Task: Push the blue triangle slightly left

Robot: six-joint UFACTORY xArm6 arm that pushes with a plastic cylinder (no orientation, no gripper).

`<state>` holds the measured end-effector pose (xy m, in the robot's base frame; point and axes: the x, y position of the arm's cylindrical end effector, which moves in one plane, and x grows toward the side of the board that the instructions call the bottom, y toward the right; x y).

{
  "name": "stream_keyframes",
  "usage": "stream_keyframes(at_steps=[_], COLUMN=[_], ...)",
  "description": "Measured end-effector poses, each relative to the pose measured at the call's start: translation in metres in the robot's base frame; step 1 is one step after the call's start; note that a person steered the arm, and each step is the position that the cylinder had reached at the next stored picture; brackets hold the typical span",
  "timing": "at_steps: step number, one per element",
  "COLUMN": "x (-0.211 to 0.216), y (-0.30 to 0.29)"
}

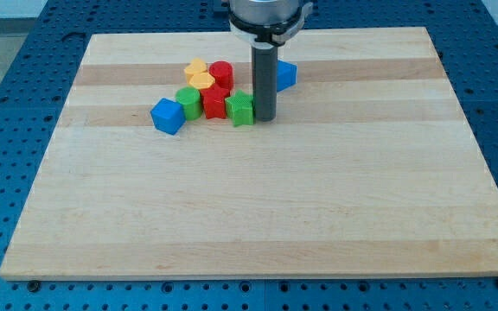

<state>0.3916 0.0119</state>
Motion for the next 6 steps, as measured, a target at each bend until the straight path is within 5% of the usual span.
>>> stream_keyframes(at_steps=[3, 6], x=[-0.013, -0.076], y=[0.058, 0.090])
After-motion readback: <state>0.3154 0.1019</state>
